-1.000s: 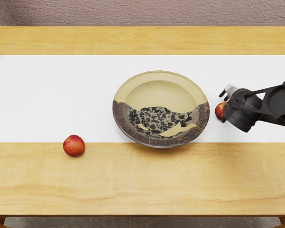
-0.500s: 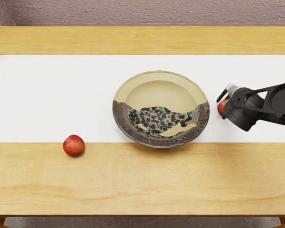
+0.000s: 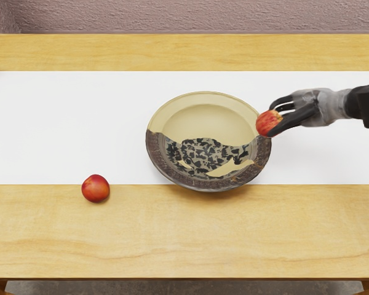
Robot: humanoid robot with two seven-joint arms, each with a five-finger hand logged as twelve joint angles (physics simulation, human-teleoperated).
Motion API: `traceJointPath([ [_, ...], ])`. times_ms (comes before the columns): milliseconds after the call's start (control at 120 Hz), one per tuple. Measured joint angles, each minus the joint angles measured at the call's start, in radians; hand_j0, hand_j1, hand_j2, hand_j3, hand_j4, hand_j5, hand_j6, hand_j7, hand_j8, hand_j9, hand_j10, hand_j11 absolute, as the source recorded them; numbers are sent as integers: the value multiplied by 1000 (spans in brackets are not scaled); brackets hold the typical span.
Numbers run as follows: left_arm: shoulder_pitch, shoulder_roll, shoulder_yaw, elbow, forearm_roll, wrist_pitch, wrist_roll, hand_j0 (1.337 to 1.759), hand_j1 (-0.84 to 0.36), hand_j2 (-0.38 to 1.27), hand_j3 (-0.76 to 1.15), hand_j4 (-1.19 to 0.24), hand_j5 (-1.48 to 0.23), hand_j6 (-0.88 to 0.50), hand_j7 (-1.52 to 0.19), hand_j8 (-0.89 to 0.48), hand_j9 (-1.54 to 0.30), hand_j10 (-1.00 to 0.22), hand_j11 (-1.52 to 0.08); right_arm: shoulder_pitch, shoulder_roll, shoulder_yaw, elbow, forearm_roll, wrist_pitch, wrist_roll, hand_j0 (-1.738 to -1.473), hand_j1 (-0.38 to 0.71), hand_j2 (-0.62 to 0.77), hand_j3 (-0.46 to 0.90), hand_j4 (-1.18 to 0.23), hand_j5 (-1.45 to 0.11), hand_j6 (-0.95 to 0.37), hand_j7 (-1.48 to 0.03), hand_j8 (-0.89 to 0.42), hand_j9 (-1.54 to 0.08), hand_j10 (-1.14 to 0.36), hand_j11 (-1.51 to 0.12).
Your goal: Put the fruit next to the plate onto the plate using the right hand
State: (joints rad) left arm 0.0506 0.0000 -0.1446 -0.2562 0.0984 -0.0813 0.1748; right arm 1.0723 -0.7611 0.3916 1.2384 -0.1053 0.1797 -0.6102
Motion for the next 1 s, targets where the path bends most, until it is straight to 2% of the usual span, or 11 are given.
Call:
traceJointPath([
  [108,0,0,0,0,0,0,0,1658,339,2,0,-8,-11,-8,-11,-8,-11,-8,-11,-12,88,40,-24,12,46,-1,-1656,303,474,0,-821,-1203,-376,-1119,-298,-1176,-640,-1185],
  [183,0,0,0,0,0,0,0,1658,339,2,0,-8,-11,-8,-11,-8,-11,-8,-11,-16,122,52,-33,12,57,-1,-1656,309,496,1,-829,-1200,-364,-1124,-325,-1171,-697,-1177],
  [517,0,0,0,0,0,0,0,1658,339,2,0,-8,-11,-8,-11,-8,-11,-8,-11,-20,171,55,-46,4,62,-1,-1656,324,582,0,-838,-1207,-400,-1132,-341,-1170,-819,-1177],
  [600,0,0,0,0,0,0,0,1658,339,2,0,-8,-11,-8,-11,-8,-11,-8,-11,-20,187,54,-52,-11,60,-1,-1656,322,561,0,-830,-1198,-390,-1122,-337,-1157,-824,-1164],
  [650,0,0,0,0,0,0,0,1658,339,2,0,-8,-11,-8,-11,-8,-11,-8,-11,-20,193,54,-58,-18,51,-1,-1656,275,444,0,-737,-1053,-382,-992,-351,-1021,-744,-1026],
  [717,0,0,0,0,0,0,0,1658,339,2,0,-8,-11,-8,-11,-8,-11,-8,-11,-21,196,53,-64,-28,42,-1,-1657,137,314,0,-562,-798,-305,-755,-283,-776,-567,-779],
  [792,0,0,0,0,0,0,0,1658,339,2,0,-8,-11,-8,-11,-8,-11,-8,-11,-21,198,53,-68,-42,38,-1,-1657,3,214,0,-398,-571,-222,-538,-205,-555,-359,-555],
  [850,0,0,0,0,0,0,0,1658,339,2,0,-8,-11,-8,-11,-8,-11,-8,-11,-22,193,55,-67,-48,40,-1,-1657,-74,159,0,-308,-441,-176,-417,-163,-429,-279,-429],
  [917,0,0,0,0,0,0,0,1658,339,2,0,-8,-11,-8,-11,-8,-11,-8,-11,-50,110,117,-16,-48,92,-1,-1658,-138,112,0,-233,-331,-137,-314,-128,-323,-212,-323],
  [1000,0,0,0,0,0,0,0,1658,339,2,0,-8,-11,-8,-11,-8,-11,-8,-11,-184,-41,324,34,-39,258,-1,-1658,-195,72,0,-166,-235,-103,-224,-97,-230,-152,-230],
])
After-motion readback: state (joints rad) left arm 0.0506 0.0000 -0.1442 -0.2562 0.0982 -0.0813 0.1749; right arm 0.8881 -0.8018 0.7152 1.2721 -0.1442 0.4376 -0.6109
